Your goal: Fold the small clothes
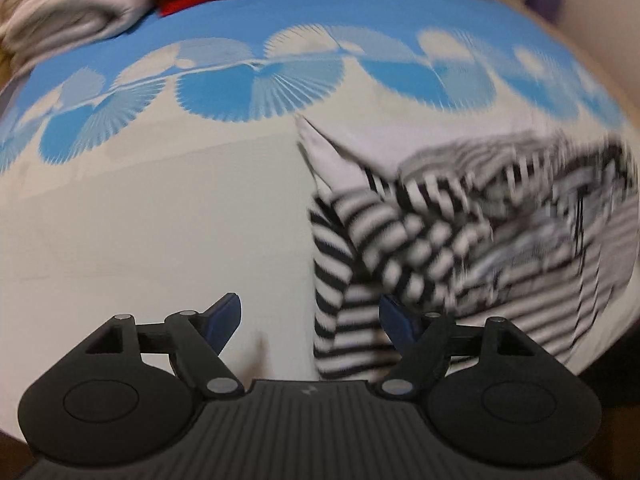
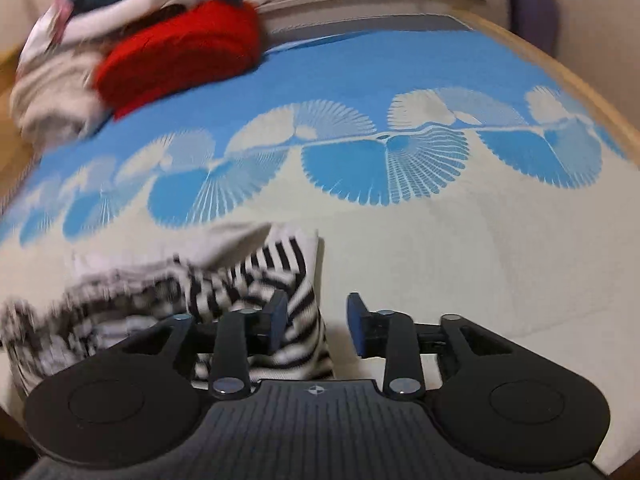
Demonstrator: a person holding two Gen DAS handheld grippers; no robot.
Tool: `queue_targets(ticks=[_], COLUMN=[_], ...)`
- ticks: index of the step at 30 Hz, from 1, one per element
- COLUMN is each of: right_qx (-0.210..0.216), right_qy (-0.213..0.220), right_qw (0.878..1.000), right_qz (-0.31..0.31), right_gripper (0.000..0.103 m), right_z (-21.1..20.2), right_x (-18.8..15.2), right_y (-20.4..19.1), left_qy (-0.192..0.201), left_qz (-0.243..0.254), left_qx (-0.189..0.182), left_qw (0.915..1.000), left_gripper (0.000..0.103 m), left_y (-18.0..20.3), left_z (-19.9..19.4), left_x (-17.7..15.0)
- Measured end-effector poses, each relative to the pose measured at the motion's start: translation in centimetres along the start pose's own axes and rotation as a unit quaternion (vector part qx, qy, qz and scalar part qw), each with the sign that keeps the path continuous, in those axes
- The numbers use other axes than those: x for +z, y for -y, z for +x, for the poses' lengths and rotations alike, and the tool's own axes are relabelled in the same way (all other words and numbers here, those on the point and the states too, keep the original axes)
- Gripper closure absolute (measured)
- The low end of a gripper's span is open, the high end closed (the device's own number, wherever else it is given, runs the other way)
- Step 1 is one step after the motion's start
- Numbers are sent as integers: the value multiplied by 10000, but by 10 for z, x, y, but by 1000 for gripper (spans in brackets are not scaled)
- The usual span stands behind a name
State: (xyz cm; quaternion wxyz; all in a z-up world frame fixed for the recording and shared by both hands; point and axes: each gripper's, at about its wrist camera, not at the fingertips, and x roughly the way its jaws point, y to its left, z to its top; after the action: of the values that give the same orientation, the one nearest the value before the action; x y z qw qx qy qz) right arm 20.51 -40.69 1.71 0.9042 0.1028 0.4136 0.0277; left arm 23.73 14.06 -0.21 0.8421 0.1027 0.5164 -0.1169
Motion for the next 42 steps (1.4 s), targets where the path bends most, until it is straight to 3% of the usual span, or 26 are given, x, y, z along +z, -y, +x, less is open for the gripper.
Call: queue_targets(ticks=[2, 5, 8, 10, 15, 20, 25, 26, 27, 28, 30, 31, 33, 36, 38, 40, 42], right_qx=[15, -36, -212, -277, -333, -213, -97, -67, -47, -23, 19, 2, -23, 110, 37, -167, -329], right_qy=[-147, -355, -308, -258, 217, 258, 89, 70, 53, 26, -1, 23, 393, 1283, 1471, 1332, 1199], right_qw=[9993, 9959, 9921, 9899, 9938, 9952, 9949, 9948, 9948, 9946, 9939, 9938, 9947, 9916, 9891, 9909, 9921], right_qz=[-345, -835, -1199, -1364, -1040, -916, -1004, -1010, -1020, -1036, -1098, -1115, -947, -88, 58, -107, -156], right_gripper=[55, 54, 54, 54, 54, 54, 54, 55, 56, 59, 89, 102, 102, 102, 102, 102, 102], right_z=[3, 13, 26, 33, 44, 72, 106, 112, 116, 120, 126, 127, 118, 95, 96, 109, 120], right_x=[-7, -18, -27, -26, -8, 10, 22, 24, 27, 29, 33, 36, 46, 66, 71, 73, 73], right_y=[-5, -16, -31, -40, -42, -44, -51, -52, -53, -55, -57, -58, -56, -44, -46, -54, -60], left_qy=[-17, 266, 770, 1018, 1374, 1331, 1016, 1005, 974, 931, 837, 902, 1340, 2005, 1966, 1680, 1568], left_qz=[403, 767, 623, 349, 150, 172, 152, 224, 314, 394, 494, 417, -50, -887, -866, -596, -527], left_qx=[124, 347, 578, 535, 478, 393, 15, -11, -89, -171, -153, -69, 91, 267, 432, 659, 876], left_qw=[9991, 9961, 9934, 9928, 9892, 9902, 9947, 9947, 9947, 9947, 9952, 9950, 9909, 9753, 9757, 9818, 9823], left_gripper=[21, 21, 21, 21, 21, 21, 24, 27, 41, 67, 97, 100, 101, 101, 101, 101, 101], left_y=[13, 29, 33, 31, 34, 36, 30, 31, 32, 33, 29, 24, 6, -19, -18, -10, -6], left_z=[5, 12, 14, 15, 24, 49, 74, 77, 81, 83, 90, 90, 79, 66, 76, 93, 104], left_x=[-4, -1, 8, 17, 45, 73, 87, 89, 91, 91, 95, 98, 107, 116, 124, 130, 135])
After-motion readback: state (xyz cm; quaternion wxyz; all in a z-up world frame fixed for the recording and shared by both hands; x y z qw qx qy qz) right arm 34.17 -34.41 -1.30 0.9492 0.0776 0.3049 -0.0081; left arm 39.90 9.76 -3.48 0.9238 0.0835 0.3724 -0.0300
